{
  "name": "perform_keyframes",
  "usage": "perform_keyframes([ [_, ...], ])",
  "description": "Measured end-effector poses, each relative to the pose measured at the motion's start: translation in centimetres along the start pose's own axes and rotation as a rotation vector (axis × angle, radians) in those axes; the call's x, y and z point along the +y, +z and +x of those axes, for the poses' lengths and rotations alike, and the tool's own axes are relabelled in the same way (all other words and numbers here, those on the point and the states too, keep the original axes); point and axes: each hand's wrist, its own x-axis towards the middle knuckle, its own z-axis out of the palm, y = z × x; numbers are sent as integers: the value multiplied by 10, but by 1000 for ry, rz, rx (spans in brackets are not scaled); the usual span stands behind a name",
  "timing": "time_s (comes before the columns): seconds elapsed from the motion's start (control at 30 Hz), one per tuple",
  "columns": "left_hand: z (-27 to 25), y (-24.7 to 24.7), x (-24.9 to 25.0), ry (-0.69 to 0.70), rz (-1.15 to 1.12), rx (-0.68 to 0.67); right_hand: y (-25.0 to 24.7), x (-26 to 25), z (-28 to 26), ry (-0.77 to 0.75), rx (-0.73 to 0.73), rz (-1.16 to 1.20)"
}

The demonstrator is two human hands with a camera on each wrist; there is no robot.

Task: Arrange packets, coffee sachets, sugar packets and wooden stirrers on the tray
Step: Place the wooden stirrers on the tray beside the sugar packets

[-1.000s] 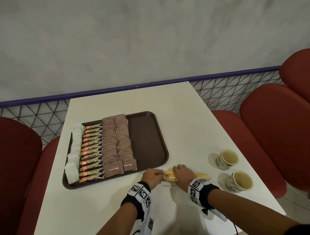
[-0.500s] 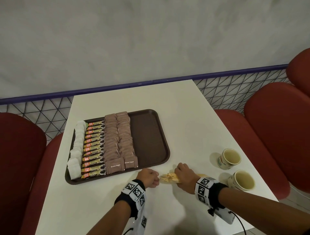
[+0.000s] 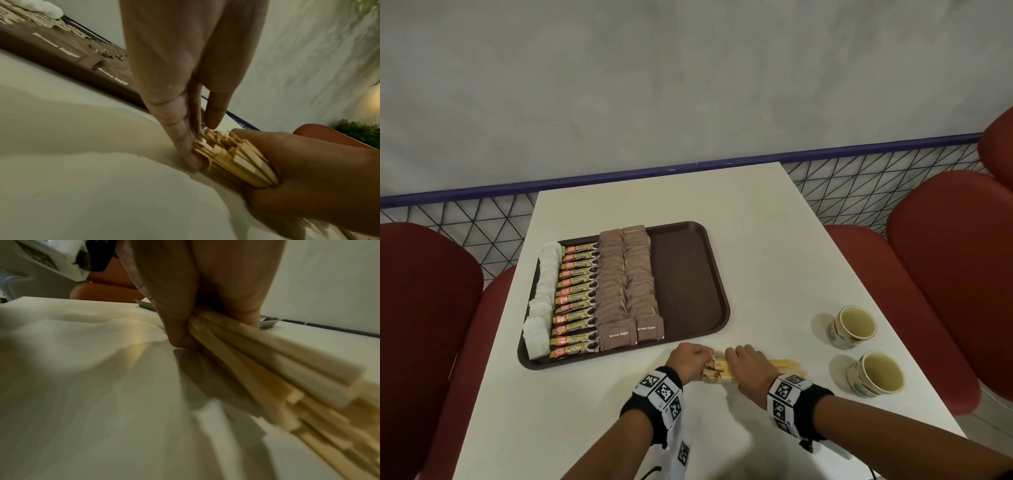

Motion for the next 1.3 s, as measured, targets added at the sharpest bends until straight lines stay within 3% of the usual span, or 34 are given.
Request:
perform_keyframes([
  [0.3,-7,-9,5,-3,-127,-4,-5,-6,12,59,-31,-48],
  [0.6,-13,-32,6,21,-106,12,-14,-5,20,-20,-74,-57],
  [0.7,-18,-43,5,51,-104,0,-32,3,22,-38,-69,186],
  [0.87,-27,-70,9,108,-174,58,-107,-3,23,-125,125,879],
  [0.97,-28,-77,20,135,-268,100,-147,-22,30,-150,287,1176],
  [1.13,-35,-71,47,145,-563,57,-175,-59,49,-176,411,1401],
  [1.3,-35,-72,57,163,-873,37,-171,-82,59,-191,465,1503],
])
